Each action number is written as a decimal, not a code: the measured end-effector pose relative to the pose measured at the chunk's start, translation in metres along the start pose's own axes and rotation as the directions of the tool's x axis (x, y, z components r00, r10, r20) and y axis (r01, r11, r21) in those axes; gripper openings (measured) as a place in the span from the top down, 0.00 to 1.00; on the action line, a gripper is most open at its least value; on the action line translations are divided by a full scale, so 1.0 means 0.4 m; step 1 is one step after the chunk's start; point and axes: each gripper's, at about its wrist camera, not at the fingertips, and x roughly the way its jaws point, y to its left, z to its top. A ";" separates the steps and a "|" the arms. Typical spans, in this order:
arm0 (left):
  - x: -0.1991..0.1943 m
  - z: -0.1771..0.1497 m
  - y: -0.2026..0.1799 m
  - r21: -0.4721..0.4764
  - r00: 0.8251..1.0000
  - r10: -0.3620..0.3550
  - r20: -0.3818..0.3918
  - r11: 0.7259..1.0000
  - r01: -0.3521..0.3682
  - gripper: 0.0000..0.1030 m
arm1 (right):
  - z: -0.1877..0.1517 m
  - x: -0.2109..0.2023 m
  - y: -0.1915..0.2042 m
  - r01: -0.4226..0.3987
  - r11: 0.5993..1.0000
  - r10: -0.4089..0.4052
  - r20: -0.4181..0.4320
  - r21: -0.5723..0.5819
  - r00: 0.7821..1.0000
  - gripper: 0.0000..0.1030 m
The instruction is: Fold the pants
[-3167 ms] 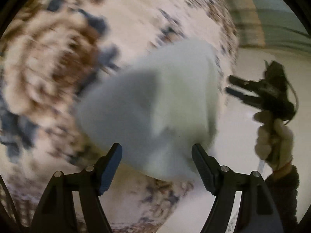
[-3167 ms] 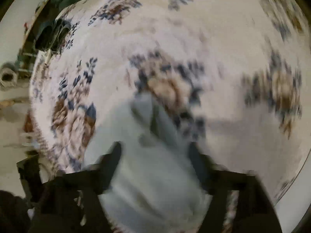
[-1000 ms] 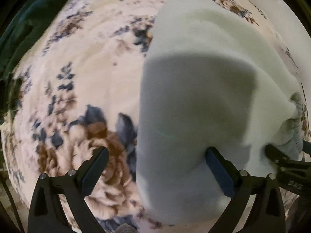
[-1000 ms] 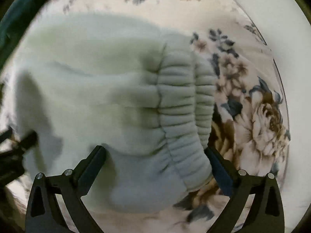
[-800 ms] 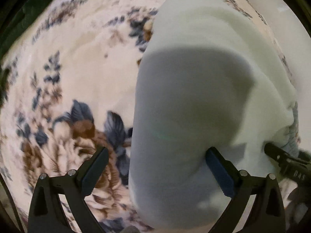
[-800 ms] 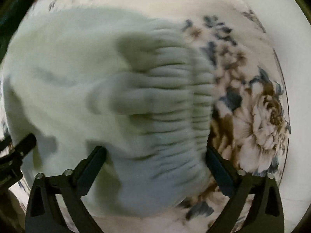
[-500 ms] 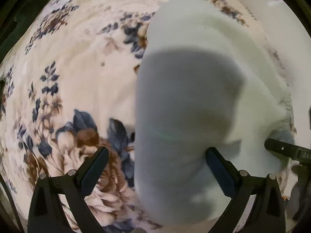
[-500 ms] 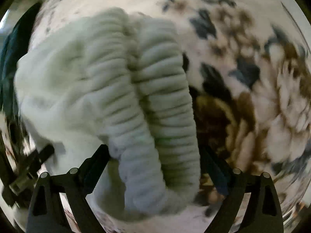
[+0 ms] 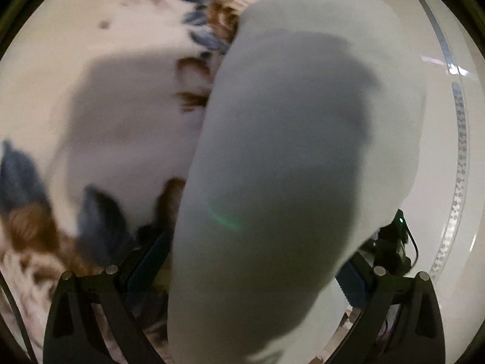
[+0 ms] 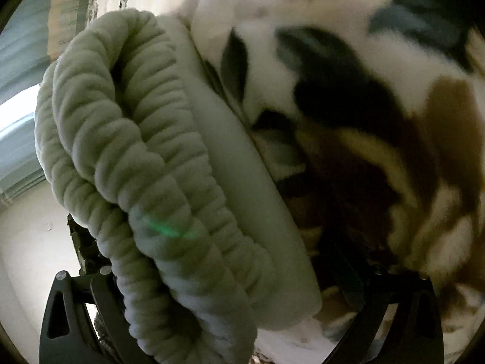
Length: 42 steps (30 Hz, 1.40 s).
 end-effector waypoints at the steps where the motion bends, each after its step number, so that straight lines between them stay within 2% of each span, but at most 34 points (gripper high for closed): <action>1: 0.007 0.007 0.001 -0.001 1.000 -0.008 -0.009 1.000 0.008 0.00 | 0.010 0.003 0.002 -0.006 1.000 0.006 -0.003 -0.002 1.000 0.00; 6: 0.043 0.019 -0.003 0.001 0.996 -0.059 -0.068 0.998 0.059 0.00 | 0.071 0.033 0.027 -0.062 0.998 0.063 -0.050 0.010 0.997 0.00; 8: 0.037 0.013 -0.011 0.013 0.996 -0.058 -0.063 0.998 0.059 0.00 | 0.066 0.040 0.075 -0.151 0.988 0.149 -0.067 -0.026 0.987 0.00; 11: 0.048 0.007 0.001 0.010 0.995 -0.072 -0.075 0.997 0.073 0.00 | 0.060 0.054 0.111 -0.101 0.988 0.089 -0.100 -0.115 0.991 0.00; 13: 0.067 0.019 0.003 -0.001 0.992 -0.092 -0.091 0.996 0.092 0.00 | 0.085 0.075 0.082 -0.086 0.993 0.076 -0.107 -0.086 0.991 0.00; 14: 0.073 0.024 -0.004 0.002 0.992 -0.089 -0.090 0.996 0.090 0.00 | 0.100 0.086 0.065 -0.104 0.993 0.099 -0.106 -0.047 0.989 0.00; 16: 0.079 0.025 -0.033 0.050 0.994 -0.054 -0.098 0.997 0.059 0.01 | 0.117 0.096 0.070 -0.109 0.994 0.106 -0.107 -0.025 0.989 0.00; 19: 0.064 0.015 -0.076 0.097 0.997 -0.009 -0.074 0.995 0.017 0.14 | 0.102 0.093 0.124 -0.077 0.992 0.067 -0.099 -0.102 0.993 0.00; 20: 0.053 0.011 -0.086 0.105 0.998 -0.008 -0.063 0.994 0.014 0.22 | 0.093 0.089 0.141 -0.059 0.990 0.048 -0.085 -0.128 0.995 0.01; 22: 0.024 0.003 -0.108 0.132 0.999 0.013 -0.037 0.991 -0.008 0.31 | 0.077 0.078 0.166 -0.048 0.986 0.039 -0.059 -0.158 0.997 0.05; 23: 0.010 -0.002 -0.123 0.148 0.999 0.023 -0.022 0.989 -0.019 0.33 | 0.071 0.074 0.175 -0.041 0.984 0.032 -0.052 -0.172 0.998 0.11; 24: -0.004 -0.008 -0.140 0.165 0.999 0.027 -0.016 0.986 -0.024 0.34 | 0.064 0.066 0.185 -0.020 0.982 0.013 -0.040 -0.188 0.999 0.19; 27: -0.033 -0.023 -0.183 0.198 0.999 0.049 0.005 0.979 -0.049 0.35 | 0.046 0.050 0.204 -0.033 0.980 0.031 -0.011 -0.196 0.999 0.34; 29: -0.067 -0.024 -0.218 0.225 0.997 0.067 0.038 0.971 -0.074 0.35 | 0.029 0.038 0.233 -0.062 0.975 0.064 0.002 -0.212 0.998 0.35; 30: -0.082 -0.030 -0.228 0.230 0.997 0.064 0.047 0.971 -0.073 0.35 | 0.020 0.033 0.255 -0.040 0.971 0.045 0.018 -0.237 0.999 0.37; 31: -0.108 -0.038 -0.239 0.231 0.995 0.070 0.069 0.969 -0.084 0.36 | -0.020 0.049 0.272 -0.053 0.969 0.060 0.023 -0.242 0.998 0.37; 36: -0.236 -0.102 -0.245 0.207 0.990 0.065 0.127 0.974 -0.091 0.36 | -0.062 0.036 0.368 -0.093 0.952 0.105 0.025 -0.293 0.994 0.39; 37: -0.268 -0.134 -0.242 0.189 0.988 0.061 0.143 0.978 -0.087 0.36 | -0.065 0.037 0.394 -0.104 0.947 0.114 0.016 -0.305 0.993 0.39; 41: -0.399 -0.177 -0.230 0.160 0.979 0.067 0.190 0.982 -0.098 0.36 | -0.124 0.057 0.532 -0.132 0.928 0.141 0.000 -0.348 0.990 0.39; 42: -0.426 -0.136 -0.214 0.153 0.977 0.067 0.202 0.983 -0.099 0.36 | -0.145 0.073 0.564 -0.142 0.923 0.148 -0.010 -0.357 0.989 0.39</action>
